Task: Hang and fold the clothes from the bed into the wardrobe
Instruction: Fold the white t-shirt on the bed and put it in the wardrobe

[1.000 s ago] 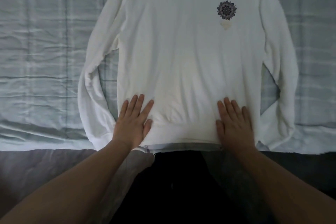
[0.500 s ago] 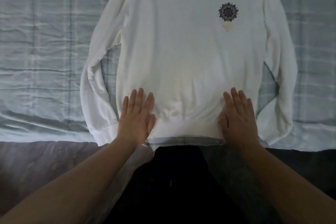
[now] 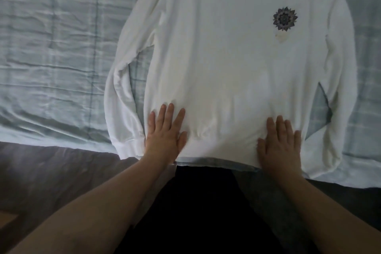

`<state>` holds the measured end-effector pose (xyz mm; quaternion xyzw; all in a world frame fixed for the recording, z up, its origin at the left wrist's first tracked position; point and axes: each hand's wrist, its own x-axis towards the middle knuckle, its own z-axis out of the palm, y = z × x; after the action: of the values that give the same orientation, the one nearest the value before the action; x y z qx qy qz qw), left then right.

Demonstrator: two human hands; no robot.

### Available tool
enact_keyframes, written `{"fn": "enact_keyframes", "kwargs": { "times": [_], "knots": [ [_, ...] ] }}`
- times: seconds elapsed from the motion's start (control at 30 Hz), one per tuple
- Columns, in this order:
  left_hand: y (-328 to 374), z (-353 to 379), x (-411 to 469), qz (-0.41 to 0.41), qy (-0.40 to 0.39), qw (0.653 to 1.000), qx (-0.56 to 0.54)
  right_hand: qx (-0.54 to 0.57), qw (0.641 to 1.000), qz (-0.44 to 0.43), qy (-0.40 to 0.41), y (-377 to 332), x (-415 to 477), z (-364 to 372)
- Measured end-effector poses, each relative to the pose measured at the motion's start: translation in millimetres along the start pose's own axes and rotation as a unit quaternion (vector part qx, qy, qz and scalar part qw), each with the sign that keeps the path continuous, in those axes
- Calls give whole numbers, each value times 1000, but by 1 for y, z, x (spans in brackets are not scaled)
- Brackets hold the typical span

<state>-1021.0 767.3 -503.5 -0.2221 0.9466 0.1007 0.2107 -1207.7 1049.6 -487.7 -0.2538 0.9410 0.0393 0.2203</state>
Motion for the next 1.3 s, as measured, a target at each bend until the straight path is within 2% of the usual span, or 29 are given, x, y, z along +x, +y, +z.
{"fn": "enact_keyframes", "kwargs": {
  "times": [0.1,0.27,0.33,0.4,0.53,0.63,0.73,0.8,0.87,1.0,1.07,1.3],
  "knots": [
    [4,-19,0,-8,5,999,-35,29,999,-28,21,-27,9,-26],
    [-11,-49,6,-70,74,988,-118,76,978,-187,58,-103,53,-64],
    [-27,-59,6,-113,106,977,-145,76,964,-250,48,-139,74,-76],
    [-41,-65,1,-154,136,962,-179,66,952,-297,26,-169,89,-85],
    [-82,-72,-16,-315,169,904,-236,63,917,-393,0,-240,113,-91],
    [-108,-65,-27,-393,134,867,-277,73,895,-440,-3,-285,119,-83],
    [-131,-59,-22,-437,27,830,-345,71,881,-467,-4,-320,119,-70],
    [-141,-61,-19,-422,1,830,-364,71,875,-478,2,-339,116,-64],
    [-152,-71,-17,-393,15,833,-389,67,877,-475,6,-355,111,-61],
    [-193,-98,-18,-347,40,806,-478,69,889,-452,20,-386,98,-69],
    [-223,-107,-18,-321,53,805,-497,61,887,-458,19,-403,93,-72],
    [-354,-141,2,-208,54,872,-440,19,910,-415,-3,-490,91,-79]
  ]
}}
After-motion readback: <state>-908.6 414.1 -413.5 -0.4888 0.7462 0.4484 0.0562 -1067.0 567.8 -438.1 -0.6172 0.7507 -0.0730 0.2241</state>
